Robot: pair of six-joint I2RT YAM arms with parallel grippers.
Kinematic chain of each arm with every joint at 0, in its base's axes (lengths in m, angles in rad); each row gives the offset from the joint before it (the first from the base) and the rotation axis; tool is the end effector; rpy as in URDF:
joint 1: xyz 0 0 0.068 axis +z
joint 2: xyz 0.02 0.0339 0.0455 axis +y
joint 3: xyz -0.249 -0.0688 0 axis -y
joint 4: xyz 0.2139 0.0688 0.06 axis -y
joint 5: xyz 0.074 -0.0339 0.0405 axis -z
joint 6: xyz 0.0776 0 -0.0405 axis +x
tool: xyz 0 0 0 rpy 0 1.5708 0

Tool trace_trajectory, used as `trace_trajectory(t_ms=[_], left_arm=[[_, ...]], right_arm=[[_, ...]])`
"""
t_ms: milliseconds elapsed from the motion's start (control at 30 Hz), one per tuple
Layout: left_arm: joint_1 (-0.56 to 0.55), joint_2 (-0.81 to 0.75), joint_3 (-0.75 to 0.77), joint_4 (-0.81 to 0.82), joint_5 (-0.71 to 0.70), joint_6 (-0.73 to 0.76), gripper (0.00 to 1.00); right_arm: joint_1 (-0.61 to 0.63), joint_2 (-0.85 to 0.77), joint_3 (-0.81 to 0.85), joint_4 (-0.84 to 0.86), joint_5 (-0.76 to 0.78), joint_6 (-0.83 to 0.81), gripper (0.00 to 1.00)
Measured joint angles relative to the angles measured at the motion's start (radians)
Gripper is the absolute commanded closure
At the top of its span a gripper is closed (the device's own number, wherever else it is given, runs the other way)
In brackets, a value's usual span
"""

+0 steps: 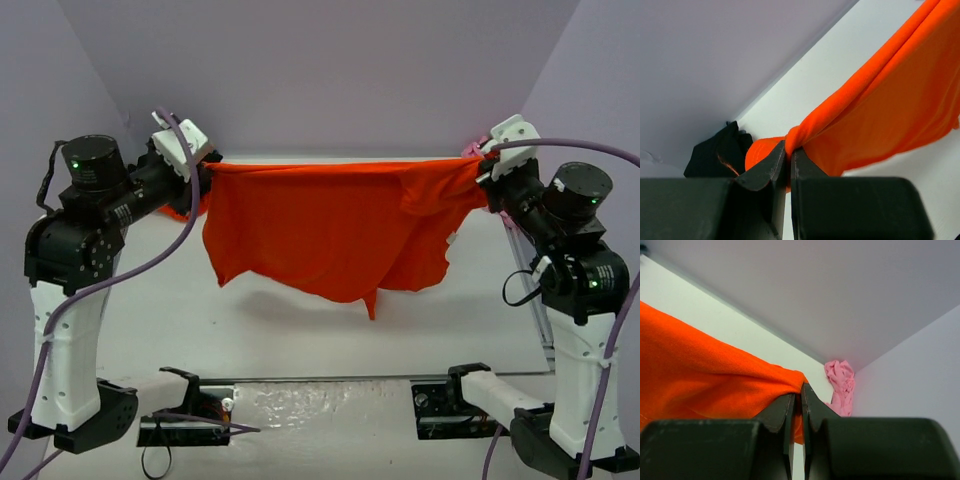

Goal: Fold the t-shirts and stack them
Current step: Flatten the tshirt out

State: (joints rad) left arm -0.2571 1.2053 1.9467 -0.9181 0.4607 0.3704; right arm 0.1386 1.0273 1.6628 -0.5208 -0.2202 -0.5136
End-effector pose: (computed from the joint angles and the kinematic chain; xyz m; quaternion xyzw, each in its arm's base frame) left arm 0.1745 -0.0816 0.5095 0.3698 0.6648 -0.1394 0.6339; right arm 0.1725 0.0412 0.5190 -0.2896 0.6003 -0.0665 0.7426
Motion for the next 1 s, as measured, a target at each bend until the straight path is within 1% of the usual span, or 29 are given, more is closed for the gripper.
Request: trace_trajectory(t_ms=[133,333,433,567,733,833,1000], left_arm=[[0.004,-0.013,0.106,-0.050,0.059,0.007,1.00],[0.010,-0.016,0.210,-0.105,0.129,0.013,1.00],[0.012,0.031,0.258,-0.152,0.169,0.025,1.00],[0.016,0.123,0.326,-0.197,0.184,0.060,1.00],[0.038,0.306,0.386,-0.232,0.201,0.108,1.00],[0.071,0.467,0.408,-0.219,0.219,0.114,1.00],[0.134,0.781,0.489,-0.179,0.236,0.105,1.00]], right_arm=[[-0.025,-0.021,0.084,-0.044,-0.040,0.002,1.00],[-0.032,-0.038,0.137,-0.075,-0.076,0.009,1.00],[-0.032,-0.018,0.138,-0.092,-0.073,0.007,1.00],[-0.017,0.057,0.138,-0.104,-0.037,-0.009,0.99],[0.007,0.223,0.143,-0.094,0.029,-0.028,1.00],[0.007,0.388,0.168,-0.053,0.063,-0.034,1.00],[0.016,0.709,0.206,0.009,0.102,-0.037,1.00]])
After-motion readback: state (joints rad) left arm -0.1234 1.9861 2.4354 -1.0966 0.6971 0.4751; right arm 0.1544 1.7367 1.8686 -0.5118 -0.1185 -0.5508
